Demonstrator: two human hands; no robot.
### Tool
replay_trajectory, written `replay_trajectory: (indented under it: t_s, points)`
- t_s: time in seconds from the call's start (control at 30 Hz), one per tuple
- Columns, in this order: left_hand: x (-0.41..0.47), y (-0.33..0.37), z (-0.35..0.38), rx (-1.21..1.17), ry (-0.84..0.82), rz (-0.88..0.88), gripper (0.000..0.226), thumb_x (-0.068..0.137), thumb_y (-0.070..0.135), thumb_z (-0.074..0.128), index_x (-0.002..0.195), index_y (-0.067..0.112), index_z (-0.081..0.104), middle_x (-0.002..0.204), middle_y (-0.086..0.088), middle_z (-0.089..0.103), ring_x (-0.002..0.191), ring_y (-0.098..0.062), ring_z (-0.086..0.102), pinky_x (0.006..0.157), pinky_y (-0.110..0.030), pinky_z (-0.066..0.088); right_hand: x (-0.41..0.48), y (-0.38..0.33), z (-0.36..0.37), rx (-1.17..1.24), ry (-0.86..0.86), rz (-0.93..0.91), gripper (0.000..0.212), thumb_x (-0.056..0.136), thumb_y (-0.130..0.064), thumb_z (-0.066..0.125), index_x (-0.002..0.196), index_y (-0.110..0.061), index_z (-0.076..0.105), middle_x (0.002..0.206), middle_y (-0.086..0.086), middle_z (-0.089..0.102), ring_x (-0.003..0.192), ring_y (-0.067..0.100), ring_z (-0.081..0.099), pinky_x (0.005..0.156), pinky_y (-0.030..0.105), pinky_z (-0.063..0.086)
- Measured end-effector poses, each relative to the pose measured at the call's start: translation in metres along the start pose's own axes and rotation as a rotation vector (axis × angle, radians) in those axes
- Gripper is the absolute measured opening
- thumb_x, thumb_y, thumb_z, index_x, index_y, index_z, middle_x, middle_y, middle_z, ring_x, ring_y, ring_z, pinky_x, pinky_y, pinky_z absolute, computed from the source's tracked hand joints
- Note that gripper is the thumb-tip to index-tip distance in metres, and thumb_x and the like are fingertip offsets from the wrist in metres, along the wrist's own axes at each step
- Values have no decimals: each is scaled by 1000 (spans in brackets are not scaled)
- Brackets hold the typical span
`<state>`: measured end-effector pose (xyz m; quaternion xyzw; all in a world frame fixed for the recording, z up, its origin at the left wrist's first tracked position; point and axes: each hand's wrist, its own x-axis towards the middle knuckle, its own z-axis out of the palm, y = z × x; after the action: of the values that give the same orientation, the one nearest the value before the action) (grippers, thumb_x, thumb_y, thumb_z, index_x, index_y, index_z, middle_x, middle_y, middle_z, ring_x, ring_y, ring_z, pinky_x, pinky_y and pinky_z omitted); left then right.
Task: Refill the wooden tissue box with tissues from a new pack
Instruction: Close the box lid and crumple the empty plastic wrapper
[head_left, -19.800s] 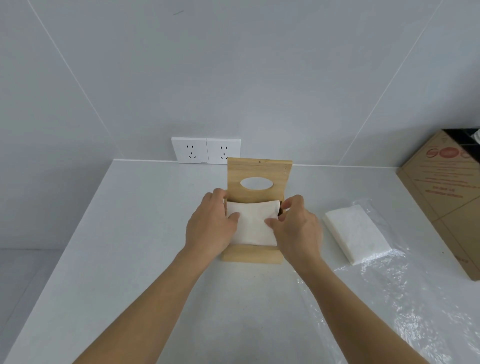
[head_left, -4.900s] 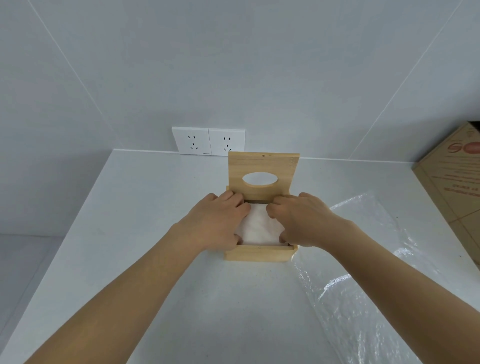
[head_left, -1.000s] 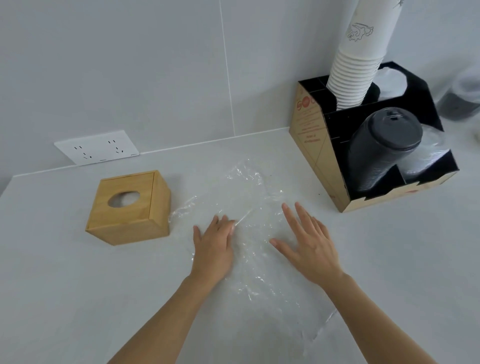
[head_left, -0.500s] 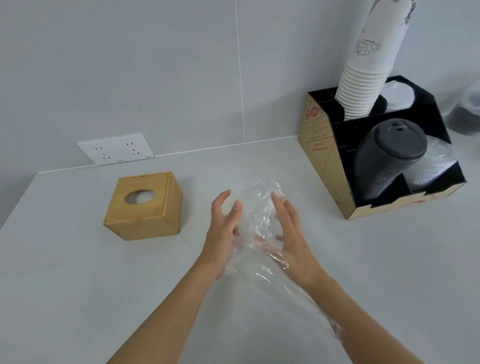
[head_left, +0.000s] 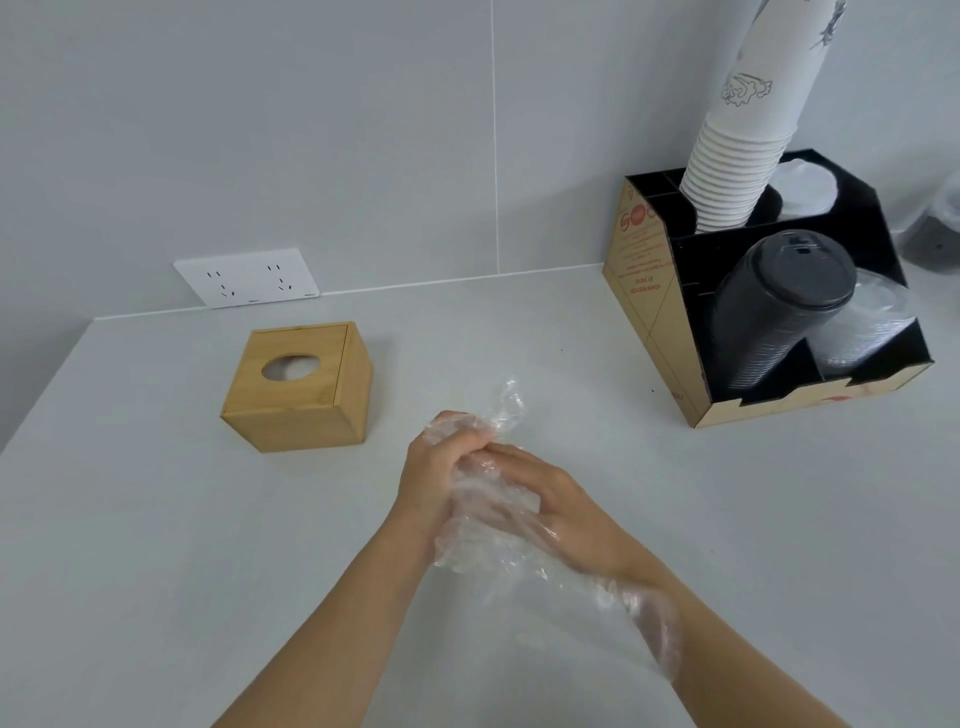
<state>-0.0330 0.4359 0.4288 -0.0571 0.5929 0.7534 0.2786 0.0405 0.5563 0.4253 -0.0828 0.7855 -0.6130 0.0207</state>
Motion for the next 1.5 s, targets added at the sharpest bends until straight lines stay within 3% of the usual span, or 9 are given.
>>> replay_trajectory:
  t_s: [0.1, 0.23, 0.47, 0.73, 0.87, 1.0, 1.17, 1.3, 1.5]
  points:
    - [-2, 1, -6, 38, 234, -25, 7, 76, 7, 60, 72, 12, 56, 66, -9, 55, 55, -24, 56, 52, -28, 46, -8, 1, -10, 157, 104, 173, 24, 85, -27, 65, 108, -29, 70, 115, -13, 68, 111, 1, 58, 94, 20, 42]
    - [-3, 8, -17, 116, 508, 108, 14, 75, 8, 54, 66, 18, 51, 52, -1, 49, 36, -15, 42, 31, -14, 28, -23, 7, -27, 513, 375, 274, 38, 80, -45, 48, 102, -23, 71, 107, 1, 72, 106, 14, 63, 89, 32, 44]
    - [-19, 2, -15, 36, 721, 300, 9, 70, 8, 51, 76, 12, 45, 69, -11, 44, 60, -24, 40, 48, -31, 34, -57, 4, 1, 428, 256, 405, 81, 53, -76, 64, 129, -60, 36, 145, -19, 31, 130, -3, 30, 108, 38, 21]
    - [-84, -25, 10, -36, 451, 239, 17, 66, 7, 55, 59, 20, 48, 56, 2, 46, 51, -17, 42, 48, -25, 37, -85, -18, 47, 602, 164, 433, 119, 39, -68, 80, 141, -48, 21, 153, -8, 24, 128, 5, 40, 115, 48, 20]
    - [-131, -38, 5, -83, 307, 194, 10, 56, 13, 54, 61, 22, 54, 55, 4, 53, 53, -17, 51, 54, -28, 43, -113, -30, 70, 651, 108, 371, 99, 53, -42, 81, 139, -34, 31, 140, 2, 48, 120, 19, 55, 108, 46, 36]
    - [-171, -57, 3, -50, 93, 103, 13, 71, 15, 62, 63, 25, 59, 60, 6, 61, 61, -16, 62, 57, -29, 48, -143, -38, 92, 546, 241, 344, 74, 51, -40, 79, 118, -44, 48, 120, -3, 62, 100, 6, 66, 76, 21, 53]
    - [-205, -76, 18, 4, -203, 11, 16, 85, 28, 57, 83, 18, 70, 87, -14, 69, 77, -29, 69, 61, -30, 55, -188, -43, 91, 534, 385, 289, 63, 60, -27, 78, 117, -20, 51, 106, 5, 71, 100, 20, 68, 85, 36, 53]
    - [-214, -93, 42, 143, -377, -74, 56, 75, 46, 63, 120, 12, 55, 104, -9, 71, 98, -24, 67, 81, -34, 49, -222, -36, 67, 504, 519, 286, 38, 72, -21, 73, 106, -11, 60, 96, 10, 73, 94, 28, 69, 82, 40, 53]
    - [-221, -143, 90, 244, -635, -78, 74, 63, 20, 81, 123, 36, 40, 123, -2, 63, 111, -19, 61, 88, -40, 52, -282, -17, 27, 512, 688, 362, 45, 61, -24, 73, 104, -11, 65, 104, 19, 69, 97, 34, 67, 82, 49, 53]
